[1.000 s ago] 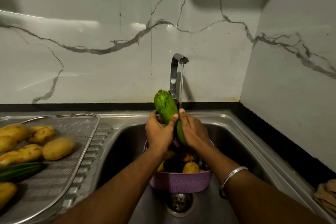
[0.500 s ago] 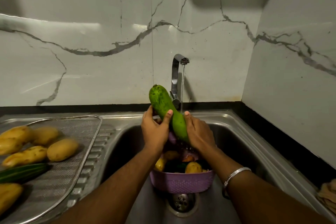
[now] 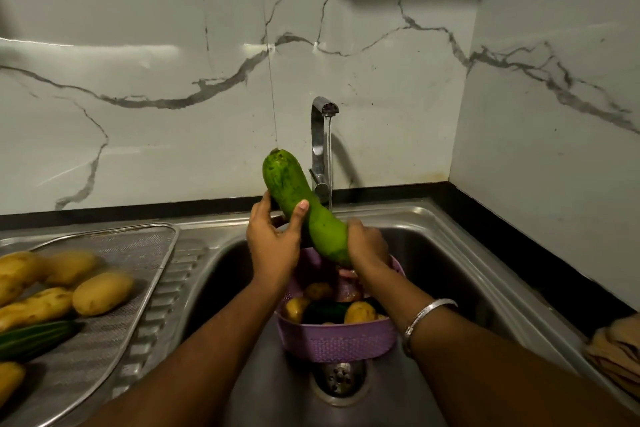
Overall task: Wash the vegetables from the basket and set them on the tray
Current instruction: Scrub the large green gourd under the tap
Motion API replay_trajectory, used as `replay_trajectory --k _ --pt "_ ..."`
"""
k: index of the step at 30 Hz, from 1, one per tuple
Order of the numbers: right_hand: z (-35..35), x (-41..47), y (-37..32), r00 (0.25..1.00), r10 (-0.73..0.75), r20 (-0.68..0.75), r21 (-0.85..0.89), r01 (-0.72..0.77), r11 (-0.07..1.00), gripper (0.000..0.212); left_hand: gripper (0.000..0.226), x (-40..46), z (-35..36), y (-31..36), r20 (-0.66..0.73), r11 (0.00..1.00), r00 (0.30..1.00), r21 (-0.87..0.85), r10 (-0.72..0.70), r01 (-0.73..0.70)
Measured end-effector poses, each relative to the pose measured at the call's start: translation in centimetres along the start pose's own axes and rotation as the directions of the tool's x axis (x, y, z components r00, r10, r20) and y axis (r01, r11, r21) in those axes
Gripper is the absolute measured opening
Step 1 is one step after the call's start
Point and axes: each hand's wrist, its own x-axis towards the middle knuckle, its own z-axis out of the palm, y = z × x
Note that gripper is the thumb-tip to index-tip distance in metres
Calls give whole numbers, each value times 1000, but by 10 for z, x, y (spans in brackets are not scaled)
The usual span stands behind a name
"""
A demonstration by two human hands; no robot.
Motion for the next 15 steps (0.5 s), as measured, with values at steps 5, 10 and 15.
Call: replay_trajectory --k 5,10,15 --pt "7 -4 5 842 -521 -143 -379 439 814 45 56 7 -1 -9 30 996 997 -47 -76 77" --pt "4 6 8 779 -606 -163 -337 533 776 41 48 6 -3 2 126 982 990 -169 -64 85" --pt "6 15 4 995 -91 -47 258 100 961 35 57 -1 -1 19 186 995 979 -70 89 -77"
